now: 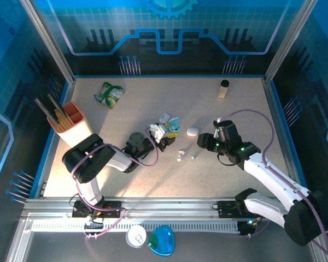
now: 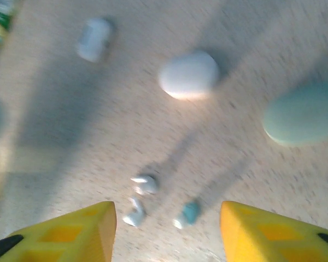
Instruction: Insert wireless bluetooth earbuds into charging case
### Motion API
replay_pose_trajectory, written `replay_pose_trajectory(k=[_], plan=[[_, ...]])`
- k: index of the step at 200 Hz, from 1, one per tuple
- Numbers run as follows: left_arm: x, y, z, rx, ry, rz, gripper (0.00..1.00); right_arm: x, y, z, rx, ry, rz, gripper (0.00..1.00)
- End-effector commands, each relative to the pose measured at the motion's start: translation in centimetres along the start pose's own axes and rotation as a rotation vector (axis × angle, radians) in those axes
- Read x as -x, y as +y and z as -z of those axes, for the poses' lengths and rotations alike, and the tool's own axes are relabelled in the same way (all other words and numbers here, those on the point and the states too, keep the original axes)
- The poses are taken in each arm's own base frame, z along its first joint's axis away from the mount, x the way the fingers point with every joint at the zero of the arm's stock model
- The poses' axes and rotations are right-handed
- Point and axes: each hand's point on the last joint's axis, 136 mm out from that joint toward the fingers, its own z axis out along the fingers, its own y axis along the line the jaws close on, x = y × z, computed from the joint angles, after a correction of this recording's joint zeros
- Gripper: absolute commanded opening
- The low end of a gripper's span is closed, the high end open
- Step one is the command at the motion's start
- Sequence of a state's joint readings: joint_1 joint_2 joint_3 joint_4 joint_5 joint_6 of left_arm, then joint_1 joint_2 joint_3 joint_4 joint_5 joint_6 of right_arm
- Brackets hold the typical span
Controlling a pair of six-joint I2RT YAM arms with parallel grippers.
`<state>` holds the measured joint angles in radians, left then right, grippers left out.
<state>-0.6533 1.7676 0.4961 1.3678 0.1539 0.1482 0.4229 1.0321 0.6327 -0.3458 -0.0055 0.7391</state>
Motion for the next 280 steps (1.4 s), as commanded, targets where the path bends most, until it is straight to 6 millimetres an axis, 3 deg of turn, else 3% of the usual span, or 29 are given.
replay_pose_trajectory(k=[1, 34, 101, 181, 231, 280], plan=[[2.1, -0.4, 0.6, -0.032, -0.061, 0.027, 0.33, -1.9, -0.3, -1.7, 0.055, 0.095, -0.092, 0.44], [2.2, -0.7, 0.5, -0.049, -0.065, 0.028, 0.33, -4.7, -0.8, -4.3, 0.053, 0.237, -0.111, 0.32], [2.1, -0.8, 0.6, -0.057, -0.06, 0.027, 0.34, -7.0, -1.0, -6.8, 0.037, 0.339, -0.093, 0.18], [1.7, -0.8, 0.7, -0.053, -0.052, 0.016, 0.35, -7.2, -0.8, -7.7, 0.023, 0.364, -0.07, 0.24], [1.5, -0.8, 0.7, -0.053, -0.048, 0.014, 0.35, -6.2, 0.1, -7.6, 0.042, 0.328, -0.047, 0.26], [1.5, -0.7, 0.7, -0.047, -0.047, 0.013, 0.35, -5.4, 1.4, -8.4, 0.092, 0.306, -0.085, 0.34]])
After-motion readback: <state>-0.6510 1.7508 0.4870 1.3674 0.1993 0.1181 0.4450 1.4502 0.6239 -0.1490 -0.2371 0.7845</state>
